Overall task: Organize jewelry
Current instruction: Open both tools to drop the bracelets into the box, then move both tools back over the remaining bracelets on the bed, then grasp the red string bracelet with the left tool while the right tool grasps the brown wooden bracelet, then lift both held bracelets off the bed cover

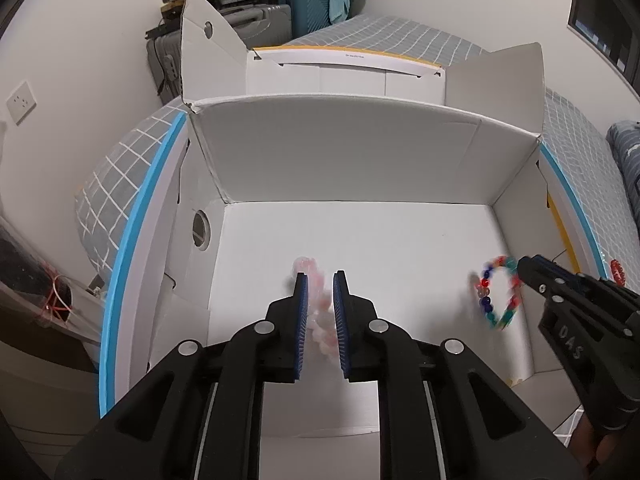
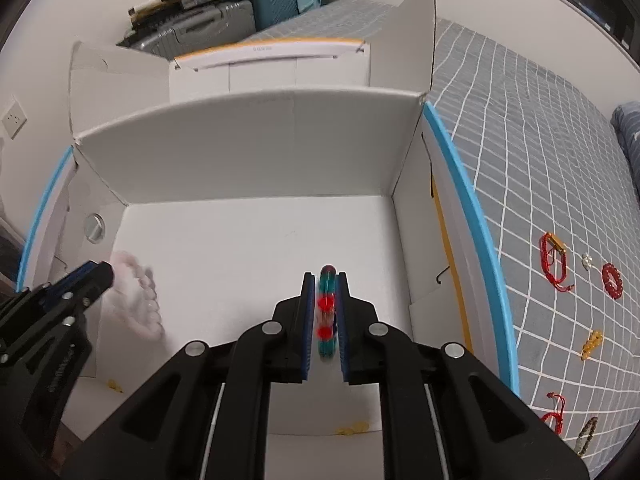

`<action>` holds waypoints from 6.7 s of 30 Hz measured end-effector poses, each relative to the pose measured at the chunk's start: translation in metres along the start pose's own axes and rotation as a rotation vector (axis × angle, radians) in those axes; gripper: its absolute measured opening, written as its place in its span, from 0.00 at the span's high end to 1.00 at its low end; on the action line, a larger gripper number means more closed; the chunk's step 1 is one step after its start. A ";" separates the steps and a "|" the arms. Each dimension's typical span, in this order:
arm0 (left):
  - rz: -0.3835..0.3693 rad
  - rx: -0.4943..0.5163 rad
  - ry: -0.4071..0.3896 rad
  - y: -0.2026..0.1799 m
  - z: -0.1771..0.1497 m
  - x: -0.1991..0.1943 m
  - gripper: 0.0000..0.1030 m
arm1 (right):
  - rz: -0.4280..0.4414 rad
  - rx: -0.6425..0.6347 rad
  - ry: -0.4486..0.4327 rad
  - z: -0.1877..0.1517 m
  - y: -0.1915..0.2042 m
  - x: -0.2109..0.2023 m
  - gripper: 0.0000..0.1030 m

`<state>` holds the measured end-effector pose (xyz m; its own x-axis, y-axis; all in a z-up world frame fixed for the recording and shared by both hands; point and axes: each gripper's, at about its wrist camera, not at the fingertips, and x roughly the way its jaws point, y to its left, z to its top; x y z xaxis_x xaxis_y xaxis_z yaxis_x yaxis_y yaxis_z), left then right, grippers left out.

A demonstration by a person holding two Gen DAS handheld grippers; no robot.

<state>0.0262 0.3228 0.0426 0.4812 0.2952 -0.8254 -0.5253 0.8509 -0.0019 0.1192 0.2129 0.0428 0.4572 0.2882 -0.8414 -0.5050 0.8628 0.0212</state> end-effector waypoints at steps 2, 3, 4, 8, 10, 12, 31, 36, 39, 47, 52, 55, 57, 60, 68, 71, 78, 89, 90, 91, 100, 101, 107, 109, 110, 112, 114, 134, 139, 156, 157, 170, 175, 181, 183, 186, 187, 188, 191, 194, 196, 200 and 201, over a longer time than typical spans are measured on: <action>0.000 -0.004 -0.008 0.000 0.000 -0.002 0.69 | 0.008 0.001 -0.013 0.000 0.000 -0.006 0.84; 0.003 -0.006 -0.013 0.000 -0.001 -0.004 0.66 | 0.011 0.000 -0.021 0.000 0.000 -0.009 0.74; 0.000 -0.009 -0.017 0.001 -0.001 -0.005 0.59 | 0.011 -0.002 -0.034 0.000 0.001 -0.012 0.64; -0.006 -0.010 -0.047 0.000 -0.002 -0.017 0.42 | -0.011 -0.006 -0.099 -0.001 -0.001 -0.034 0.48; -0.008 -0.014 -0.065 0.000 -0.003 -0.024 0.33 | -0.015 0.005 -0.131 -0.002 -0.005 -0.047 0.38; -0.008 -0.013 -0.079 -0.002 -0.004 -0.030 0.28 | -0.025 0.014 -0.151 -0.002 -0.012 -0.056 0.32; -0.111 0.088 -0.146 -0.075 -0.020 -0.070 0.06 | -0.113 0.136 -0.249 -0.034 -0.110 -0.126 0.07; -0.147 0.123 -0.146 -0.103 -0.027 -0.078 0.06 | -0.163 0.171 -0.249 -0.046 -0.147 -0.137 0.07; -0.169 0.148 -0.147 -0.121 -0.031 -0.083 0.06 | -0.190 0.197 -0.250 -0.054 -0.166 -0.144 0.07; -0.239 0.220 -0.147 -0.174 -0.047 -0.093 0.06 | -0.261 0.252 -0.233 -0.086 -0.217 -0.159 0.07; -0.268 0.285 -0.142 -0.208 -0.064 -0.096 0.06 | -0.286 0.301 -0.212 -0.112 -0.251 -0.163 0.07; -0.288 0.314 -0.136 -0.226 -0.073 -0.095 0.06 | -0.297 0.329 -0.197 -0.124 -0.268 -0.162 0.07; -0.307 0.339 -0.125 -0.240 -0.080 -0.092 0.06 | -0.295 0.356 -0.185 -0.137 -0.280 -0.162 0.07; -0.319 0.372 -0.094 -0.261 -0.090 -0.082 0.06 | -0.292 0.379 -0.169 -0.150 -0.291 -0.160 0.07; -0.345 0.437 -0.023 -0.302 -0.114 -0.052 0.06 | -0.285 0.399 -0.103 -0.186 -0.319 -0.139 0.08; -0.347 0.462 0.005 -0.315 -0.125 -0.039 0.06 | -0.285 0.412 -0.070 -0.201 -0.329 -0.128 0.08; -0.358 0.479 0.059 -0.333 -0.146 -0.009 0.06 | -0.249 0.456 -0.021 -0.229 -0.348 -0.106 0.10; -0.340 0.467 0.108 -0.340 -0.159 0.019 0.06 | -0.191 0.488 0.058 -0.244 -0.358 -0.076 0.32; -0.339 0.466 0.107 -0.341 -0.159 0.019 0.06 | -0.190 0.488 0.063 -0.244 -0.358 -0.075 0.35; -0.338 0.466 0.108 -0.341 -0.159 0.020 0.06 | -0.186 0.488 0.067 -0.244 -0.357 -0.074 0.38; -0.341 0.459 0.130 -0.342 -0.158 0.023 0.15 | -0.159 0.500 0.114 -0.245 -0.356 -0.062 0.57; -0.344 0.459 0.132 -0.341 -0.158 0.023 0.18 | -0.160 0.500 0.117 -0.245 -0.356 -0.061 0.58; -0.340 0.466 0.136 -0.340 -0.157 0.022 0.36 | -0.160 0.495 0.127 -0.243 -0.354 -0.058 0.69; -0.344 0.468 0.139 -0.340 -0.157 0.022 0.41 | -0.161 0.496 0.131 -0.243 -0.354 -0.058 0.72; -0.345 0.472 0.140 -0.341 -0.158 0.021 0.44 | -0.161 0.497 0.132 -0.243 -0.354 -0.057 0.73; -0.347 0.478 0.142 -0.341 -0.158 0.020 0.49 | -0.162 0.498 0.135 -0.243 -0.354 -0.057 0.77; -0.351 0.480 0.146 -0.341 -0.158 0.020 0.54 | -0.160 0.502 0.137 -0.242 -0.354 -0.057 0.80; -0.342 0.482 0.142 -0.331 -0.152 0.006 0.92 | -0.163 0.524 0.122 -0.239 -0.354 -0.063 0.91; -0.353 0.475 0.133 -0.328 -0.149 0.001 0.92 | -0.160 0.524 0.103 -0.237 -0.352 -0.069 0.91; -0.408 0.450 0.082 -0.316 -0.137 -0.025 0.92 | -0.144 0.510 0.030 -0.228 -0.345 -0.089 0.92; -0.408 0.449 0.077 -0.314 -0.136 -0.026 0.92 | -0.143 0.509 0.024 -0.228 -0.344 -0.091 0.92; -0.421 0.437 -0.007 -0.304 -0.125 -0.052 0.92 | -0.179 0.479 -0.061 -0.217 -0.332 -0.114 0.92; -0.432 0.436 -0.028 -0.302 -0.124 -0.059 0.92 | -0.179 0.478 -0.043 -0.217 -0.335 -0.114 0.91; -0.423 0.442 -0.021 -0.304 -0.125 -0.056 0.92 | -0.201 0.504 0.049 -0.226 -0.346 -0.092 0.76; -0.420 0.442 -0.017 -0.304 -0.126 -0.054 0.92 | -0.207 0.516 0.085 -0.230 -0.350 -0.084 0.76; -0.419 0.441 -0.015 -0.303 -0.125 -0.054 0.92 | -0.207 0.525 0.122 -0.236 -0.356 -0.075 0.75; -0.418 0.440 -0.015 -0.303 -0.125 -0.054 0.92 | -0.209 0.528 0.137 -0.238 -0.357 -0.072 0.75; -0.418 0.440 -0.015 -0.303 -0.125 -0.053 0.92 | -0.207 0.531 0.147 -0.240 -0.358 -0.069 0.75; -0.416 0.440 -0.013 -0.303 -0.125 -0.053 0.92 | -0.199 0.538 0.177 -0.243 -0.359 -0.061 0.75; -0.414 0.440 -0.012 -0.304 -0.125 -0.052 0.92 | -0.197 0.540 0.190 -0.244 -0.358 -0.057 0.76; -0.415 0.440 -0.012 -0.304 -0.125 -0.052 0.92 | -0.187 0.544 0.191 -0.243 -0.358 -0.057 0.90; -0.415 0.439 -0.013 -0.304 -0.125 -0.052 0.92 | -0.182 0.562 0.172 -0.242 -0.358 -0.061 0.92; -0.416 0.439 -0.014 -0.304 -0.125 -0.052 0.92 | -0.183 0.565 0.167 -0.240 -0.359 -0.063 0.93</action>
<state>0.0730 -0.0053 0.0159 0.5950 -0.0975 -0.7978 0.0458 0.9951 -0.0874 0.0957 -0.2144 -0.0419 0.3561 0.0850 -0.9306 0.0580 0.9919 0.1127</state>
